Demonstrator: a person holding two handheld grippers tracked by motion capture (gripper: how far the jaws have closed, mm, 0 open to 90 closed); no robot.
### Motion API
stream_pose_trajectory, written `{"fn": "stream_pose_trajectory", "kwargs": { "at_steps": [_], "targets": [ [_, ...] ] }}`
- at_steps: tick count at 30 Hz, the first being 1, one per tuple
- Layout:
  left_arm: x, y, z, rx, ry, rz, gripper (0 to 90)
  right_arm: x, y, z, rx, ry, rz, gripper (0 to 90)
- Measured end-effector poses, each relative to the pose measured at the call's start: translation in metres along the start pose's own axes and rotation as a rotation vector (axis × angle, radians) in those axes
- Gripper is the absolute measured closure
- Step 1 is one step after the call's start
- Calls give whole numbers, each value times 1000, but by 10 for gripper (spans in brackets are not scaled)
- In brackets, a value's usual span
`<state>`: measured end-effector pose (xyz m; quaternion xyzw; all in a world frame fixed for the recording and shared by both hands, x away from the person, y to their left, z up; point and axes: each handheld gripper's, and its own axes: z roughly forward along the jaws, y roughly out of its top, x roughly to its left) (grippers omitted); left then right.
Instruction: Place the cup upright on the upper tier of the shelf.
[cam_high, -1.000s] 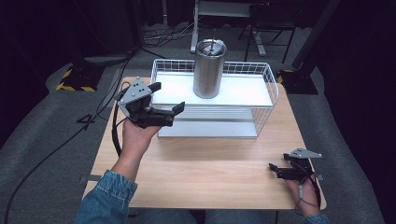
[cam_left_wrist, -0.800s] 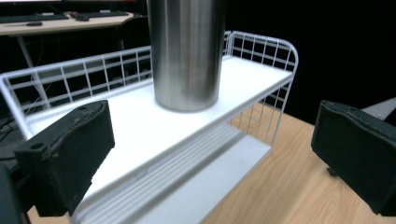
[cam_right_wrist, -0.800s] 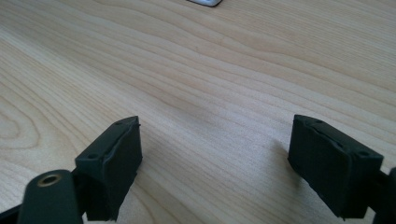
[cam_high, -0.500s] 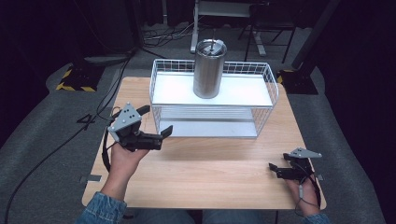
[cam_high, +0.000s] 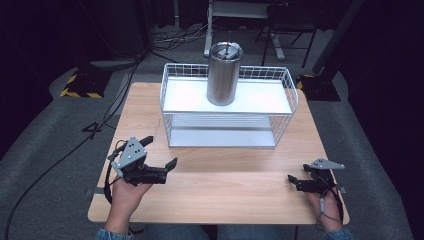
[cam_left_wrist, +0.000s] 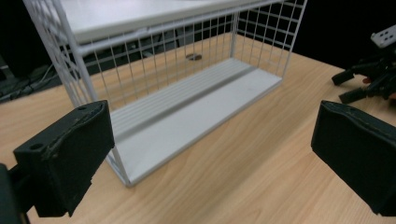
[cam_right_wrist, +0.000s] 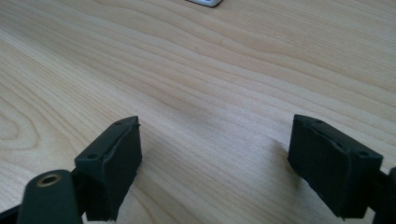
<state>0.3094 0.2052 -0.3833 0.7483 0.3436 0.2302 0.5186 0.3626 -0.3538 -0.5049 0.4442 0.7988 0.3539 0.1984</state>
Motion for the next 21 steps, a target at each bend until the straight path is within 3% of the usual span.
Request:
{"fn": "stream_pose_trajectory", "kwargs": {
  "at_steps": [12, 21],
  "targets": [
    [10, -52, 1, 27, 29, -83, 1, 0, 0, 0, 1, -3, -1, 179],
    [17, -78, 14, 128, 54, -107, 1, 0, 0, 0, 1, -2, -1, 179]
  ]
}}
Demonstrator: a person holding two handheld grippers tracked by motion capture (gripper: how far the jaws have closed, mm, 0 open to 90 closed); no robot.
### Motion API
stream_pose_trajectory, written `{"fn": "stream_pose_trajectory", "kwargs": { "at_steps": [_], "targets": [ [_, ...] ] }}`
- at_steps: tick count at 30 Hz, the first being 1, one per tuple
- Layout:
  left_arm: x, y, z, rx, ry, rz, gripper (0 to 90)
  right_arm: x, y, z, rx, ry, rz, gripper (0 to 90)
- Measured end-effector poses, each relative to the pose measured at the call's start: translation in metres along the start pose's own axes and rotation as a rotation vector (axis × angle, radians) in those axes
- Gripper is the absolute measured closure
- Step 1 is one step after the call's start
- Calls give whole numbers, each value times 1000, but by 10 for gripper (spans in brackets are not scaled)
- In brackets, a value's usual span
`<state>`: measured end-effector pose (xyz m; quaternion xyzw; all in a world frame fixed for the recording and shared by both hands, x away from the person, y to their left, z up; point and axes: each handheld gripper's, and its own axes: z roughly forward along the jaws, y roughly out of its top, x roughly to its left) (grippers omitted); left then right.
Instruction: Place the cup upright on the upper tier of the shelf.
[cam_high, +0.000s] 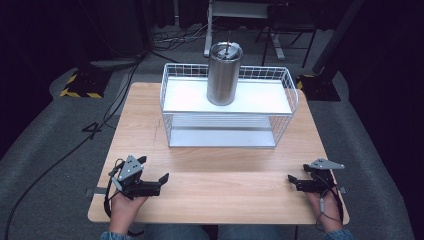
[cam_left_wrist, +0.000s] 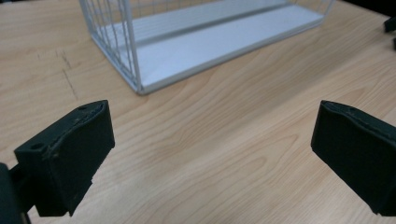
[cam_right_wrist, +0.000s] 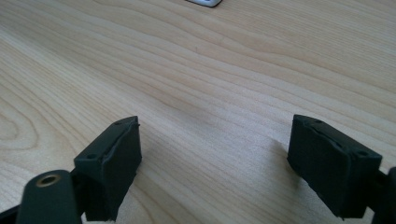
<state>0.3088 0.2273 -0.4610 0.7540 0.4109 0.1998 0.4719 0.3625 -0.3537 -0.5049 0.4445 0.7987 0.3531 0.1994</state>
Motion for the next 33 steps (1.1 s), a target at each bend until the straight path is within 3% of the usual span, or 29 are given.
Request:
{"fn": "stream_pose_trajectory", "kwargs": {
  "at_steps": [6, 11, 16, 28, 33],
  "targets": [
    [6, -13, 9, 87, 28, 7, 1, 0, 0, 0, 0, 0, 0, 179],
    [9, -20, 13, 138, 41, 11, 1, 0, 0, 0, 0, 0, 0, 179],
    [12, -24, 16, 166, 41, -10, 1, 0, 0, 0, 0, 0, 0, 179],
    [17, -33, 28, 307, 63, -17, 2, 0, 0, 0, 0, 0, 0, 179],
    [18, -33, 31, 319, 77, -33, 3, 0, 0, 0, 0, 0, 0, 179]
  ]
}}
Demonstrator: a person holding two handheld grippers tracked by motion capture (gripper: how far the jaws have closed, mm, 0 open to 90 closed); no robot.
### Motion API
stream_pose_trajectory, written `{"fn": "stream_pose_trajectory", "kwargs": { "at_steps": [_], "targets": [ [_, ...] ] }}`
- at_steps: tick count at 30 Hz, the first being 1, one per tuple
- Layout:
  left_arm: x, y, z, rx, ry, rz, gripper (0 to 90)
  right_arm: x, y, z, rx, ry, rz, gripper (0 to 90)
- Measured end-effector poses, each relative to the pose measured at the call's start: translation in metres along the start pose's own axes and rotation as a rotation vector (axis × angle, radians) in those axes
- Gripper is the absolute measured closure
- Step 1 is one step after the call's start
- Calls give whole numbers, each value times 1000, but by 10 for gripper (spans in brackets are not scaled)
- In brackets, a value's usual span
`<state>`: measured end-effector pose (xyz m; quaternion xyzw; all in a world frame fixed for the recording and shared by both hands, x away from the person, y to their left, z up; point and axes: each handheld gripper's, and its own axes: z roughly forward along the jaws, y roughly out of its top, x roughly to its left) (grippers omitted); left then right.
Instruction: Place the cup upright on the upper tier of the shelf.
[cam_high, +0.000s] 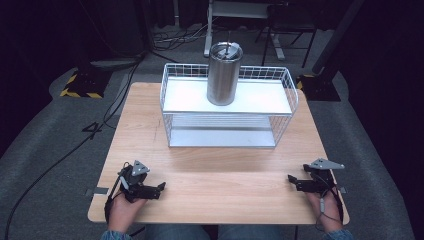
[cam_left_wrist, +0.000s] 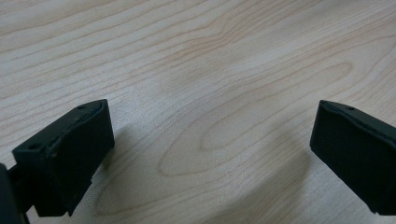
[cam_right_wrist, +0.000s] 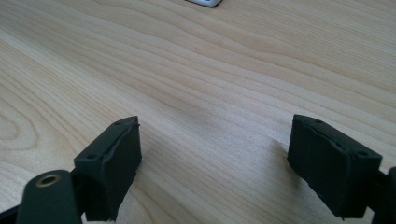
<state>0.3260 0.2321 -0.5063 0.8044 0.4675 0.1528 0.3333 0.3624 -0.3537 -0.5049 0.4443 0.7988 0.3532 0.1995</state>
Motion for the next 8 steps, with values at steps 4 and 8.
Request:
{"fn": "stream_pose_trajectory", "kwargs": {
  "at_steps": [4, 8],
  "targets": [
    [-2, 1, 2, 20, 17, 40, 3, 0, 0, 0, 0, 0, 0, 179],
    [-2, 1, 2, 20, 16, 40, 4, 0, 0, 0, 0, -1, 0, 179]
  ]
}}
